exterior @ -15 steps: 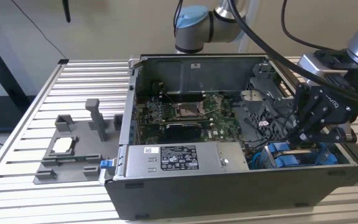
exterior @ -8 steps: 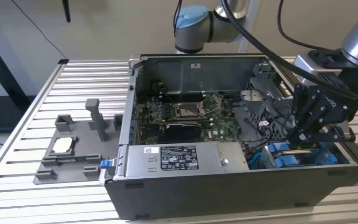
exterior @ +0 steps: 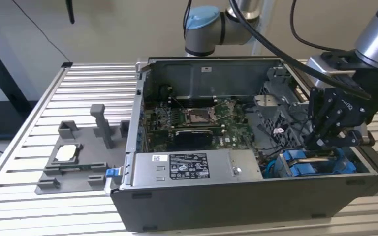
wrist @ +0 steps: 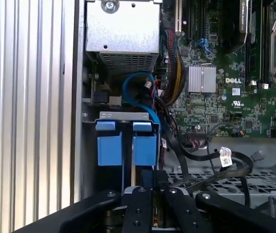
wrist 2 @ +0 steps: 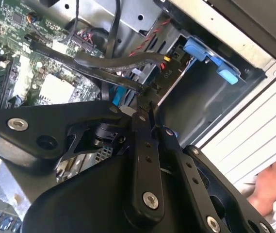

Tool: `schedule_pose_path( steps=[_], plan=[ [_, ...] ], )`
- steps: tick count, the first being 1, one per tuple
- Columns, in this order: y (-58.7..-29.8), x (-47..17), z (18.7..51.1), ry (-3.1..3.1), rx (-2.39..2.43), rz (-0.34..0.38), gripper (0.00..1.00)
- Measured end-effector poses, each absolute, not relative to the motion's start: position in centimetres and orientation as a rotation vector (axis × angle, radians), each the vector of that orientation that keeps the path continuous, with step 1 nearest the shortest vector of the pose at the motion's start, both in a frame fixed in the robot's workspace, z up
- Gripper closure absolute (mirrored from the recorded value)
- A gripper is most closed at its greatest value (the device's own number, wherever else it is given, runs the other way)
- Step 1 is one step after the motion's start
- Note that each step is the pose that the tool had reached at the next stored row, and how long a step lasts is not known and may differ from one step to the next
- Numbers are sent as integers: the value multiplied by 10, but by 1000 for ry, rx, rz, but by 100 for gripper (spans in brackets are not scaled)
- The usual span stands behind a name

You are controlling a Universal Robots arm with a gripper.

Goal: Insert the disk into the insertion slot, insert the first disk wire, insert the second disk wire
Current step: 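Insert the second disk wire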

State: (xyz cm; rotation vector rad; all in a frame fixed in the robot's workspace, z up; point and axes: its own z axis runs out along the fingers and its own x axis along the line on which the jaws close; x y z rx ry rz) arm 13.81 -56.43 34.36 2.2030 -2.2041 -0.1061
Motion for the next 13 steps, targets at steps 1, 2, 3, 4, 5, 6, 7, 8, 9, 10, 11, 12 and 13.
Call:
schedule_pose_path(
  steps=[1, 2, 3, 4, 5, 6, 7, 8, 9, 10, 11, 12, 13],
  plan=[
    [-564, 138, 344, -2205, 2204, -104, 84],
    [-564, 138, 344, -2206, 2205, -103, 84],
    [-564, 138, 343, -2206, 2205, -103, 84],
    [-564, 138, 343, -2207, 2204, -103, 84],
    [-564, 138, 343, -2208, 2203, -103, 84],
    [-564, 137, 344, -2210, 2201, -102, 84],
    [-565, 137, 344, -2212, 2199, -102, 84],
    [-565, 137, 344, -2214, 2198, -102, 84],
    [-565, 137, 344, -2216, 2196, -102, 84],
    [-565, 137, 344, -2218, 2194, -101, 84],
    [-565, 137, 344, -2221, 2191, -101, 84],
    [-565, 137, 344, -2224, 2189, -101, 84],
    [-566, 137, 344, -2227, 2186, -101, 84]
  ],
)
